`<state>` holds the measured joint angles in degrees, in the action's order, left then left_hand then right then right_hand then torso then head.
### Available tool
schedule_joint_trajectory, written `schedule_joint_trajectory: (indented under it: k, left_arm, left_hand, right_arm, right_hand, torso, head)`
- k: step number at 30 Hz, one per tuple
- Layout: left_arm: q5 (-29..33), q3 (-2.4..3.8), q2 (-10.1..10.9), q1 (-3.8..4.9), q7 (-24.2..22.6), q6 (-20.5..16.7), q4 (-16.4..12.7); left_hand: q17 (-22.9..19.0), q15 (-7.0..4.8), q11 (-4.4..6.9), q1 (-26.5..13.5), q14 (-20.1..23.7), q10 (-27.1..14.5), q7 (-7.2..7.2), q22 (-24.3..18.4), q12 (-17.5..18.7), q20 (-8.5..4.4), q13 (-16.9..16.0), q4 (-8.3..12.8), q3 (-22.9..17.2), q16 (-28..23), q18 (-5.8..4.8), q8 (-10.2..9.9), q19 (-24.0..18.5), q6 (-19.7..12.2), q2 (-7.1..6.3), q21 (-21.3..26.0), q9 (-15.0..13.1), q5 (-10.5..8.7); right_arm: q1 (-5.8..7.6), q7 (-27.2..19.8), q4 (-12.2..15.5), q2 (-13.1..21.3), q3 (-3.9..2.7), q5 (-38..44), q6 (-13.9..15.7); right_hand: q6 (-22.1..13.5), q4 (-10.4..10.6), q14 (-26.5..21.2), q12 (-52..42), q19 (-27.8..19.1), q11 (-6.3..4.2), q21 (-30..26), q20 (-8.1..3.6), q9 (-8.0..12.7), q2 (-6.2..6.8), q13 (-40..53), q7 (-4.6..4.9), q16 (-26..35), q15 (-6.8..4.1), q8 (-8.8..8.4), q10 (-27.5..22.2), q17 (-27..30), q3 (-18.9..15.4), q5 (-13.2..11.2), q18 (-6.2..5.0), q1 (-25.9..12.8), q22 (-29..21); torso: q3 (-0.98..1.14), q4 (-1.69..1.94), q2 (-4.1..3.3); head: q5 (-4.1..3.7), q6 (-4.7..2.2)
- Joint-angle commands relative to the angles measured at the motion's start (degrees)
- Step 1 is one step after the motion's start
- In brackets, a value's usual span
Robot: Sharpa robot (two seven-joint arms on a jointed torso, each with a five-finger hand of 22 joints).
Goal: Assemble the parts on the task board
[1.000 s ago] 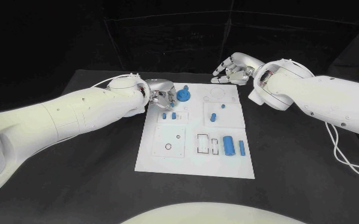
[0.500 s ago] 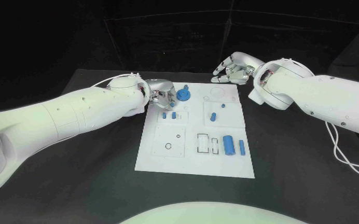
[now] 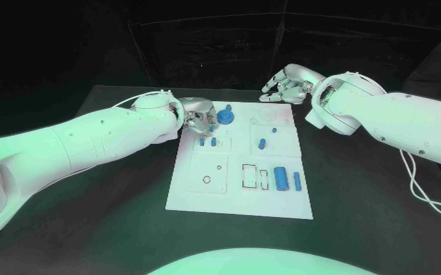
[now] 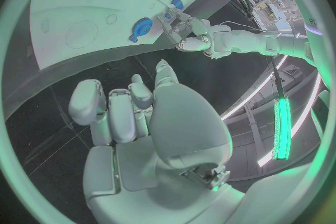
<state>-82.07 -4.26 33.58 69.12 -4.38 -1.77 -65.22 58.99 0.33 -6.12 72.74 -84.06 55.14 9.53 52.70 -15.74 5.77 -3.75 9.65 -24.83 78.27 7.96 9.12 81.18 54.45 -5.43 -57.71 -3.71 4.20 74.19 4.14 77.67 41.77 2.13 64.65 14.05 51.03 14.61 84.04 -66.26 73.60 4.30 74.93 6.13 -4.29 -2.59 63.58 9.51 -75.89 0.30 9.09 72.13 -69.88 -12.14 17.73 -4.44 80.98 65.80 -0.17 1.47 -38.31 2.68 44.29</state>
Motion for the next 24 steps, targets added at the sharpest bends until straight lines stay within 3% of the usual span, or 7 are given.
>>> schedule_joint_trajectory:
  k: [1,5,7,9,10,16,24]
  left_arm:
    - [0.2,0.02,0.3,0.04,0.3,-0.9,-0.1]
    - [0.2,0.04,1.0,0.02,0.1,-2.3,-0.5]
    - [0.4,0.05,1.3,0.02,-0.1,-2.8,-0.7]
    - [1.4,0.11,1.9,0.01,-0.5,-3.8,-0.9]
    - [1.9,0.14,2.1,0.01,-0.7,-4.0,-1.0]
    - [11.3,0.95,4.7,0.03,-3.2,-6.2,-1.3]
    - [34.7,1.21,7.9,0.05,-15.0,-12.5,-3.0]
  left_hand:
    - [-0.2,0.4,-0.05,0.4,-0.3,-0.8,0.03,-0.4,0.3,0.22,0.0,-0.1,0.6,-0.2,-0.41,-0.5,-0.3,-0.7,-0.46,0.7,0.0,-0.34]
    - [-0.4,0.5,-0.21,0.8,-0.3,-2.6,0.23,-1.4,0.7,0.38,0.0,0.2,1.4,-0.2,-0.19,-1.6,-0.6,-2.4,-0.5,1.7,0.1,-0.34]
    - [-0.4,0.52,-0.24,0.9,-0.3,-3.1,0.22,-1.5,0.7,0.41,0.0,0.2,1.7,-0.2,-0.16,-1.9,-0.6,-2.9,-0.45,1.8,0.1,-0.35]
    - [-0.4,0.53,-0.27,1.0,-0.3,-3.4,0.24,-1.6,0.7,0.43,0.0,0.2,2.0,-0.1,-0.13,-2.0,-0.6,-3.1,-0.37,1.9,0.0,-0.35]
    - [-0.3,0.54,-0.27,1.0,-0.3,-3.5,0.25,-1.7,0.7,0.43,0.0,0.2,2.0,-0.1,-0.12,-2.0,-0.6,-3.1,-0.34,2.0,0.0,-0.35]
    - [-0.3,0.69,-0.51,1.4,-0.4,-3.1,0.58,-2.0,-0.2,0.56,-0.2,0.1,2.1,0.0,-0.07,-1.4,-0.5,-1.9,0.7,2.4,-0.2,-0.1]
    - [-0.8,0.89,-0.59,0.5,-0.1,-0.1,1.15,-4.1,-2.3,0.78,-0.5,-0.9,1.8,-0.1,0.33,0.4,-1.2,1.8,2.31,4.4,-0.6,0.18]
  right_arm:
    - [0.1,-0.4,-0.1,0.1,-0.03,0.0,0.1]
    - [0.09,-0.2,-0.5,0.1,-0.03,0.0,0.4]
    - [0.08,-0.1,-0.7,0.1,-0.03,0.1,0.3]
    - [0.05,0.0,-1.1,0.2,-0.03,0.9,-0.3]
    - [0.04,0.0,-1.2,0.2,-0.03,1.4,-0.5]
    - [-0.41,0.0,-2.2,0.8,-0.02,7.6,-3.2]
    - [-2.31,-0.3,-1.0,2.2,0.0,19.5,-2.4]
  right_hand:
    - [-0.4,0.0,1.5,1.7,-0.7,-0.01,-0.4,0.08,0.1,-0.63,-1.7,-0.19,0.5,-0.42,0.23,-1.7,0.3,-0.4,0.4,-1.23,0.2,-0.3]
    - [-0.6,0.4,0.3,16.7,-3.1,-0.02,-3.3,0.04,0.1,-0.9,-16.8,-0.17,4.2,-0.45,0.42,-12.7,4.4,-0.9,0.4,-2.0,1.1,-4.1]
    - [0.3,0.3,-0.2,19.1,-4.3,-0.16,-4.7,-0.08,-0.1,-1.02,-18.7,-0.33,5.7,-0.41,0.98,-14.2,5.9,-0.8,0.7,-2.46,1.9,-5.9]
    - [2.9,-0.4,-1.4,24.1,-5.9,-0.52,-6.8,-0.4,-0.7,-1.2,-22.2,-0.79,9.8,-0.86,2.57,-17.2,10.4,0.1,4.8,-2.97,4.6,-8.5]
    - [3.2,-0.6,-1.6,25.5,-6.1,-0.51,-7.2,-0.46,-0.7,-1.13,-23.5,-0.86,10.8,-0.97,2.75,-17.5,11.5,0.3,4.9,-3.03,5.4,-9.0]
    - [4.7,-1.4,-0.8,40.5,-5.1,-0.15,-8.8,-0.56,-0.5,-0.43,-38.3,-1.11,15.4,-0.99,3.61,-14.2,15.6,1.5,-1.3,-2.98,10.8,-10.2]
    - [5.2,-2.0,0.2,46.7,-3.5,0.02,-7.8,-0.41,0.3,0.07,-44.9,-1.28,14.0,-0.7,1.7,-13.4,13.7,1.7,-3.7,-2.64,12.9,-8.6]
  torso:
    - [-0.03,-0.04,0.01]
    - [-0.08,0.01,0.01]
    - [-0.07,0.03,0.0]
    - [-0.05,0.04,0.01]
    - [-0.07,0.04,0.03]
    - [-0.07,0.02,0.07]
    - [-0.21,0.26,0.04]
  head:
    - [-0.04,-0.04]
    - [-0.21,-0.12]
    - [-0.27,-0.15]
    - [-0.32,-0.2]
    - [-0.34,-0.2]
    - [-0.52,-0.37]
    - [-1.53,-0.97]
